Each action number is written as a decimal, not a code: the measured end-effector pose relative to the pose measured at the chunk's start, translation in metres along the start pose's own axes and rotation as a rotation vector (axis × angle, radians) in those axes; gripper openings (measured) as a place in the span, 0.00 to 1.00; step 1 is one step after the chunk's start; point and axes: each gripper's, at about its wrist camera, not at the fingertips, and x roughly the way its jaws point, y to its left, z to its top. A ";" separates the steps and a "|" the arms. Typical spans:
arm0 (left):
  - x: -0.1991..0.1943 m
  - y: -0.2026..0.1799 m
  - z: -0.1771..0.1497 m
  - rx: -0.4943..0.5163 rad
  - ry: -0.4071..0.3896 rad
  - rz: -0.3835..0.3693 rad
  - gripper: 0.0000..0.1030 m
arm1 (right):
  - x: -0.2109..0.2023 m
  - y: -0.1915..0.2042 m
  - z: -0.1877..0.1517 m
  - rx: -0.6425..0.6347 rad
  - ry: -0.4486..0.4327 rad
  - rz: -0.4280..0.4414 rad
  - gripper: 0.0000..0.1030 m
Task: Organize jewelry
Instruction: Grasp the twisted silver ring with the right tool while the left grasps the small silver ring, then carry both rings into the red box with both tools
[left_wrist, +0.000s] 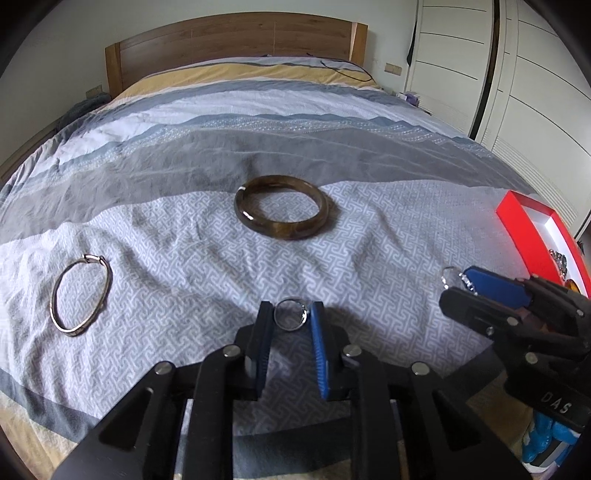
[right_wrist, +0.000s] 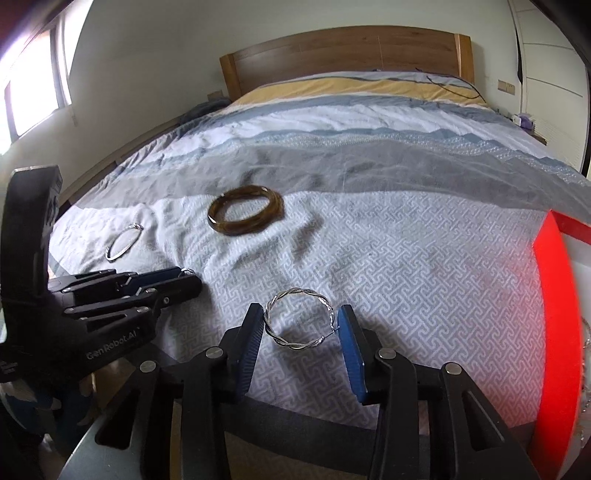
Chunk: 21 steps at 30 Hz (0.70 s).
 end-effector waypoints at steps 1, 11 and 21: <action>-0.004 -0.002 0.001 0.004 -0.004 0.001 0.18 | -0.005 0.001 0.002 0.002 -0.009 0.003 0.40; -0.058 -0.062 0.027 0.055 -0.072 -0.113 0.18 | -0.084 -0.015 0.013 0.050 -0.098 -0.034 0.40; -0.076 -0.195 0.025 0.169 -0.047 -0.357 0.18 | -0.165 -0.122 -0.017 0.179 -0.105 -0.276 0.40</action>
